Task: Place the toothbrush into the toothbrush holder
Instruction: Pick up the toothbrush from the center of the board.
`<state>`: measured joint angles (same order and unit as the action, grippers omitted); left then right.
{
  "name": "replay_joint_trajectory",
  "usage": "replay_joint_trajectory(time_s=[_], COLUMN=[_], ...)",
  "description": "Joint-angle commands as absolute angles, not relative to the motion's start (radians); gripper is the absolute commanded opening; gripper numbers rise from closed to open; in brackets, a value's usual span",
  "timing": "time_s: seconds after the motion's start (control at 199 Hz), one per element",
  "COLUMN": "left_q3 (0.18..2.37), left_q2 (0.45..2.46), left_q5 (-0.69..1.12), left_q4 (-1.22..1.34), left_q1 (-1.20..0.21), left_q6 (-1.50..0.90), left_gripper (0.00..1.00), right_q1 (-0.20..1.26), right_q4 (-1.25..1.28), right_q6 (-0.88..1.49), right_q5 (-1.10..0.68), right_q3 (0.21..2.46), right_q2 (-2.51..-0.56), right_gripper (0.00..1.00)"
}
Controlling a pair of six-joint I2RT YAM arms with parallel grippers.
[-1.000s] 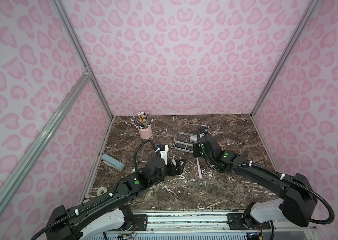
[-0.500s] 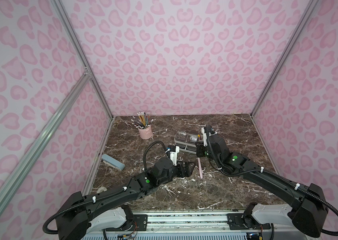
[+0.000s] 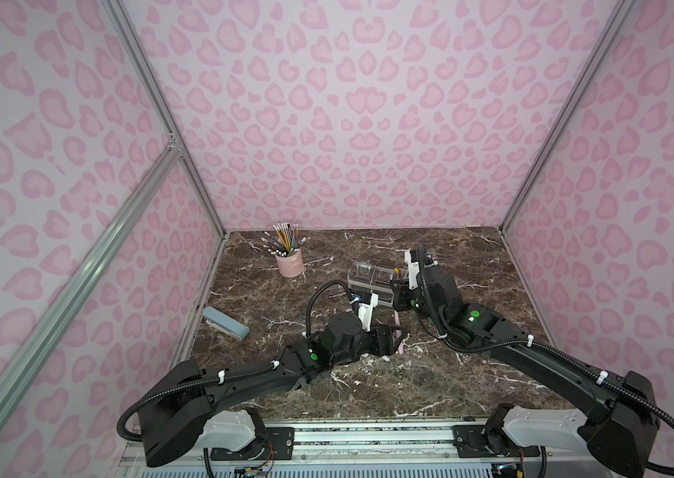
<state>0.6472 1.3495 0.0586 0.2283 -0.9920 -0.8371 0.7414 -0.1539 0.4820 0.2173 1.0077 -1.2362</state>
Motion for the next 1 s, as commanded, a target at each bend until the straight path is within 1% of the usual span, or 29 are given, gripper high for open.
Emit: replay_joint_trajectory(time_s=[0.0,0.07,0.14,0.191,0.396,0.557,0.627,0.647,0.757,0.873,0.908,0.998], left_q3=[0.653,0.654,0.656,0.657,0.66,0.665,0.667,0.668,0.671,0.679,0.679,0.679], left_q2=[1.371,1.381,1.384,1.384,1.389,1.404,1.404,1.403,1.395,1.393,1.393,1.39], left_q5=[0.079,0.08,0.076,0.072,0.067,0.072,0.069,0.067,0.058,0.048,0.047,0.041], left_q4=[0.291,0.29,0.29,0.285,0.277,0.278,0.276,0.274,0.262,0.246,0.242,0.236], left_q1=[-0.994,-0.996,-0.999,-0.999,-1.0,-1.0,-1.001,-1.001,-1.0,-1.0,-1.0,-1.0], left_q6=[-0.846,-0.848,-0.849,-0.848,-0.851,-0.856,-0.855,-0.854,-0.848,-0.84,-0.838,-0.839], left_gripper=[0.76,0.69,0.67,0.63,0.52,0.39,0.37,0.32,0.27,0.14,0.13,0.13], right_q1=[0.744,0.747,0.747,0.747,0.751,0.757,0.759,0.76,0.761,0.762,0.763,0.765], right_q4=[-0.135,-0.134,-0.135,-0.136,-0.127,-0.121,-0.12,-0.12,-0.119,-0.118,-0.119,-0.122], right_q6=[0.484,0.483,0.482,0.483,0.491,0.493,0.495,0.495,0.497,0.498,0.5,0.503], right_q5=[0.215,0.218,0.221,0.221,0.219,0.222,0.221,0.223,0.223,0.222,0.223,0.224], right_q3=[1.031,1.035,1.035,1.034,1.025,1.021,1.019,1.019,1.014,1.012,1.011,1.01], right_q2=[-1.225,-1.223,-1.221,-1.22,-1.218,-1.222,-1.221,-1.222,-1.223,-1.222,-1.222,-1.219], right_gripper=[0.04,0.04,0.04,0.04,0.04,0.04,0.03,0.03,0.03,0.03,0.03,0.03])
